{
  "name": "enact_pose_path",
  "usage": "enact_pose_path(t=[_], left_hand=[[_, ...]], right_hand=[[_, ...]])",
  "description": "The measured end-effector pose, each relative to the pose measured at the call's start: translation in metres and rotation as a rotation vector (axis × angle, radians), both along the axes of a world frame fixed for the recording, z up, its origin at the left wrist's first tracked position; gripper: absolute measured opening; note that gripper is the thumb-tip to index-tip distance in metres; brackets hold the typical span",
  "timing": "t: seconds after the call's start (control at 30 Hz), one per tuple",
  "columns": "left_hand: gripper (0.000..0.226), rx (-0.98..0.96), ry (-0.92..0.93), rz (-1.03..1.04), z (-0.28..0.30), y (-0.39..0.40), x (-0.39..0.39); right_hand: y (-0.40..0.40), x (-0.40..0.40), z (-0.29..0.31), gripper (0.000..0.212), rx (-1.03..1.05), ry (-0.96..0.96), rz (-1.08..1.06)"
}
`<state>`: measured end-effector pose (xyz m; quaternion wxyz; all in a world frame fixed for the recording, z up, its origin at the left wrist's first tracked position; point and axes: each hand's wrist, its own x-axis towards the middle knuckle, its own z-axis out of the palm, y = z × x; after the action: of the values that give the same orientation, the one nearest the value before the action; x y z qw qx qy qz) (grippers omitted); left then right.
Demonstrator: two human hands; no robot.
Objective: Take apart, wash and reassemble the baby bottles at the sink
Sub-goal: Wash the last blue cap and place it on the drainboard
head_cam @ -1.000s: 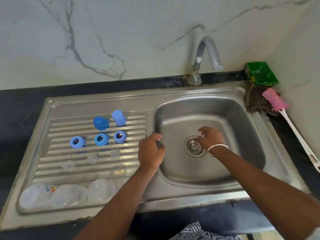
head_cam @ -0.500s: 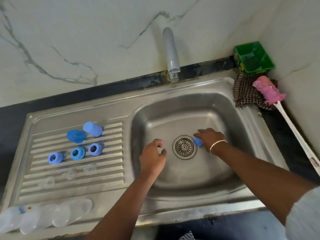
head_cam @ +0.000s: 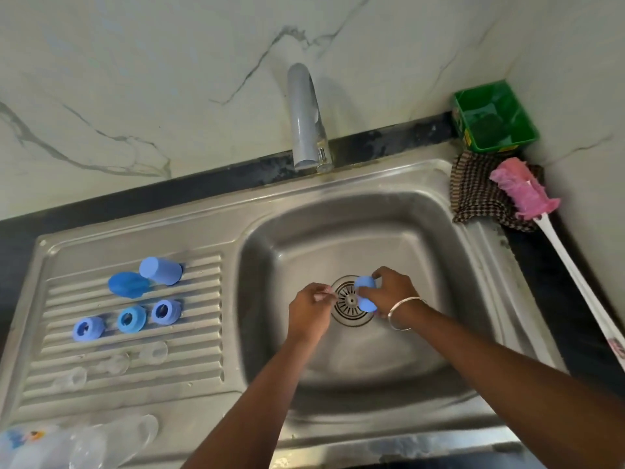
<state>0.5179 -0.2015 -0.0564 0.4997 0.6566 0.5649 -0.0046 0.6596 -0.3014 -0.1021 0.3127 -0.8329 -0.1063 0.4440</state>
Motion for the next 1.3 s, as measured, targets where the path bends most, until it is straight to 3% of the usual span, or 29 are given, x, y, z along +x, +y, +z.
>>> enact_pose_path(t=[0.07, 0.1, 0.17, 0.3, 0.37, 0.47, 0.6, 0.8, 0.9, 1.03, 1.3], left_hand=[[0.021, -0.159, 0.038, 0.064, 0.004, 0.000, 0.011], [0.028, -0.285, 0.065, 0.101, 0.005, 0.000, 0.016], [0.038, -0.506, 0.088, 0.146, 0.011, 0.000, 0.023], [0.046, -0.676, -0.108, 0.223, 0.013, 0.004, 0.031], [0.039, -0.660, -0.235, 0.229, 0.017, 0.012, 0.034], [0.031, -0.508, -0.354, 0.170, 0.023, 0.024, 0.041], [0.042, -0.350, -0.451, 0.182, 0.034, 0.039, 0.048], [0.047, -0.072, -0.498, 0.176, 0.044, 0.056, 0.057], [0.050, -0.026, -0.543, 0.138, 0.045, 0.058, 0.062], [0.047, 0.005, -0.614, 0.127, 0.048, 0.058, 0.067], [0.044, 0.077, -0.704, 0.107, 0.052, 0.062, 0.071]], right_hand=[[0.013, -0.009, 0.020, 0.029, 0.091, 0.424, -0.389], [0.016, -0.012, 0.032, 0.024, 0.118, 0.571, -0.469], [0.021, -0.016, 0.035, 0.028, 0.131, 0.615, -0.449], [0.027, -0.014, 0.039, 0.045, 0.135, 0.205, -0.189], [0.028, -0.012, 0.048, 0.040, 0.212, 0.088, -0.086], [0.032, -0.010, 0.061, 0.031, 0.320, -0.113, 0.075], [0.049, 0.009, 0.078, 0.036, 0.414, -0.230, 0.202], [0.093, 0.068, 0.128, 0.031, 0.629, -0.673, 0.040], [0.121, 0.086, 0.145, 0.023, 0.669, -0.685, 0.184], [0.139, 0.092, 0.141, 0.011, 0.511, -0.662, 0.390], [0.151, 0.102, 0.133, 0.019, 0.378, -0.750, 0.474]])
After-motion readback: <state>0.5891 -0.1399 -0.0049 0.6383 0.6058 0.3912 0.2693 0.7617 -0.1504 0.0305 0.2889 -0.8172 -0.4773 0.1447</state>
